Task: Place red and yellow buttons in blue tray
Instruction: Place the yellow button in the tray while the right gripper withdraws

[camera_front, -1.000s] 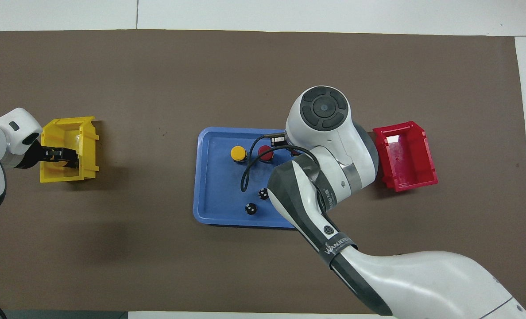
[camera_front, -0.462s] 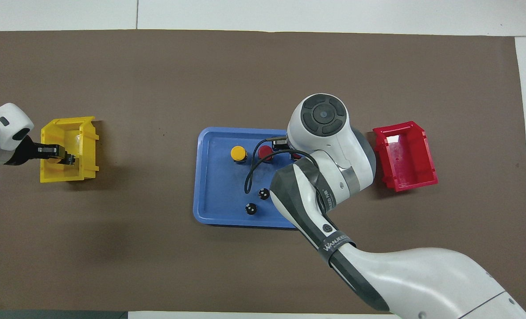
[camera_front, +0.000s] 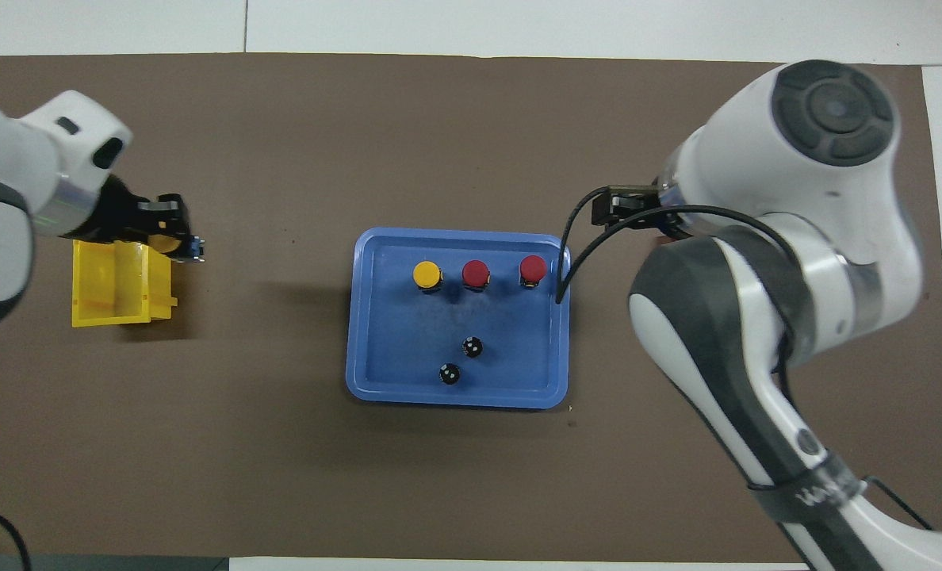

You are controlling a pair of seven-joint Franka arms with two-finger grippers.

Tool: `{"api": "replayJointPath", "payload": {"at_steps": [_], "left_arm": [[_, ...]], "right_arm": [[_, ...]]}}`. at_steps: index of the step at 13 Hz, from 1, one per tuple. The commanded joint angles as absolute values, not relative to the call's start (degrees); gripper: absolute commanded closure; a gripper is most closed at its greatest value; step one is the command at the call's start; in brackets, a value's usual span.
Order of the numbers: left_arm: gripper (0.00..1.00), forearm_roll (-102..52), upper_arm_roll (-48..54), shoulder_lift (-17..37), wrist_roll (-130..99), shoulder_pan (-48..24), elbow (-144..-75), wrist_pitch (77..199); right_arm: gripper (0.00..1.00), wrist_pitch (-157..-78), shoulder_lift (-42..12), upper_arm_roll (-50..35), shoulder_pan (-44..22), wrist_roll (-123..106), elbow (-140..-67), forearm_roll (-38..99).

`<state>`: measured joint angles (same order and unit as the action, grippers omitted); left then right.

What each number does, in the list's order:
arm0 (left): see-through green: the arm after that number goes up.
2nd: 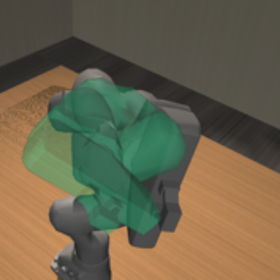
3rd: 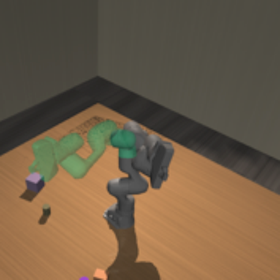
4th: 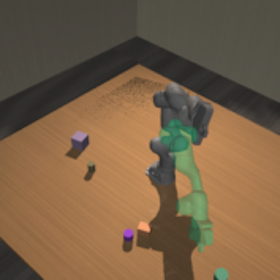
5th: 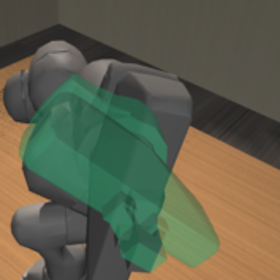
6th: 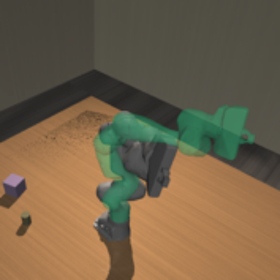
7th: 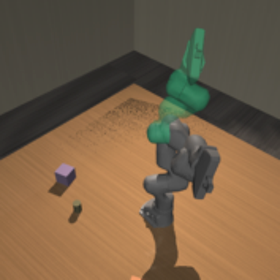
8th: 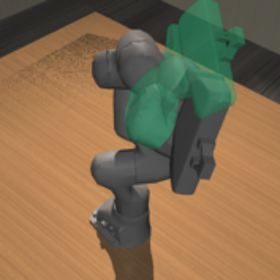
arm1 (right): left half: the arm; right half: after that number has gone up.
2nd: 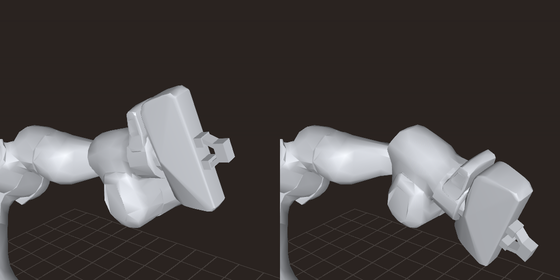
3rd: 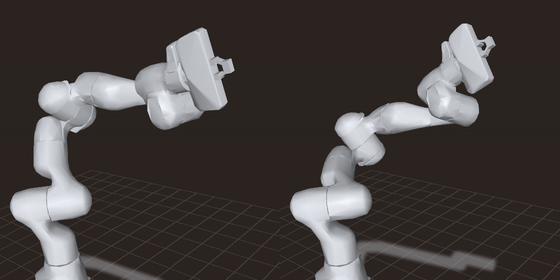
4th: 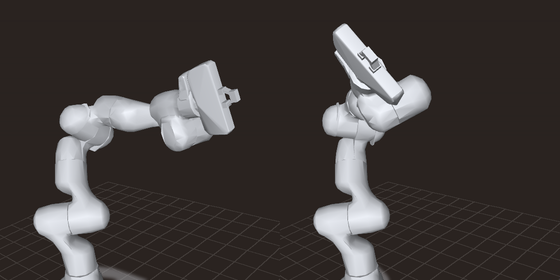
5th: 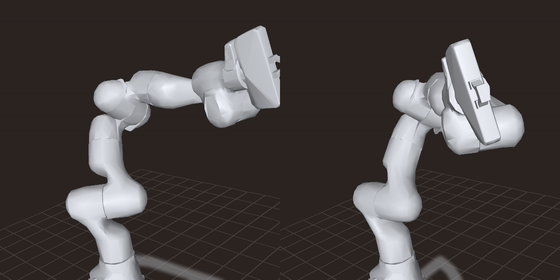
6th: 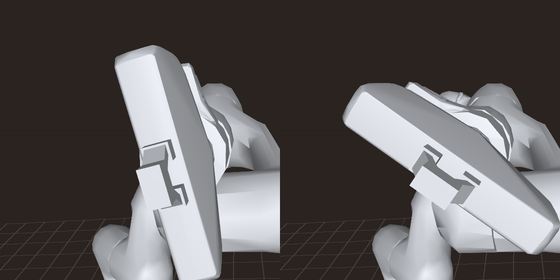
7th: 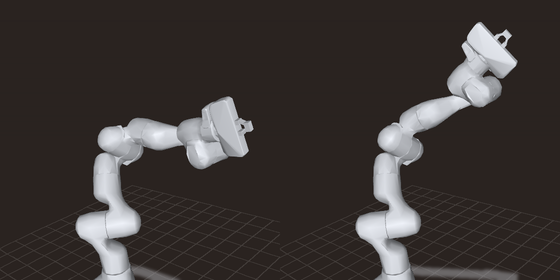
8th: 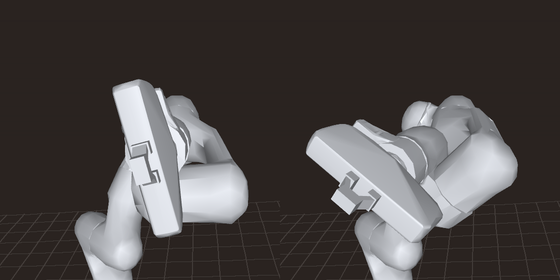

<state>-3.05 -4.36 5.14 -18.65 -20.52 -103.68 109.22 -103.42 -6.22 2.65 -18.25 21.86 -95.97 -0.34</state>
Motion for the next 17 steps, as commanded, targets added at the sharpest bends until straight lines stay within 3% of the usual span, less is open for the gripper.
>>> {"api": "replayJointPath", "payload": {"at_steps": [1,4,8,9,10,11,12,13,17], "left_arm": [[0.99,-2.46,-5.27,6.94,-29.42,-29.42,-106.6,115.91],[0.99,-3.87,-5.19,10.35,-33.64,-35.84,-110.21,125.13],[0.99,-3.87,-5.19,14.5,-35.07,-37.62,-110.48,129.28],[0.94,-3.87,-5.19,15.11,-34.98,-37.88,-110.74,130.24],[0.68,-3.87,-5.19,15.47,-34.37,-37.71,-110.83,130.86],[0.22,-3.87,-5.19,15.56,-34.54,-37.62,-110.48,130.17],[0.07,-3.87,-5.36,15.03,-34.8,-37.88,-109.96,128.25],[0.0,-3.78,-5.54,13.99,-34.72,-37.71,-108.21,123.1],[0.0,-3.25,-7.47,6.7,-29.64,-30.79,-101.61,104.44]], "right_arm": [[0.0,-98.19,-3.7,2.02,-12.68,14.37,-95.54,-0.79],[0.0,-92.3,0.17,2.11,-6.08,7.05,-95.54,-0.26],[0.0,-90.62,-0.26,2.2,1.56,-3.05,-93.09,-0.35],[0.0,-90.44,-0.79,1.68,4.71,-4.9,-92.47,-0.26],[0.0,-90.35,-0.7,1.41,7.36,-7.45,-92.37,-0.09],[0.0,-89.57,-0.09,1.49,7.03,-8.34,-92.37,-0.44],[0.0,-89.21,0.26,2.19,6.77,-8.26,-92.98,-0.53],[0.0,-88.95,0.61,2.55,6.42,-8.09,-93.16,-0.53],[0.0,-88.24,0.61,2.29,4.83,-6.5,-92.9,-0.97]]}}
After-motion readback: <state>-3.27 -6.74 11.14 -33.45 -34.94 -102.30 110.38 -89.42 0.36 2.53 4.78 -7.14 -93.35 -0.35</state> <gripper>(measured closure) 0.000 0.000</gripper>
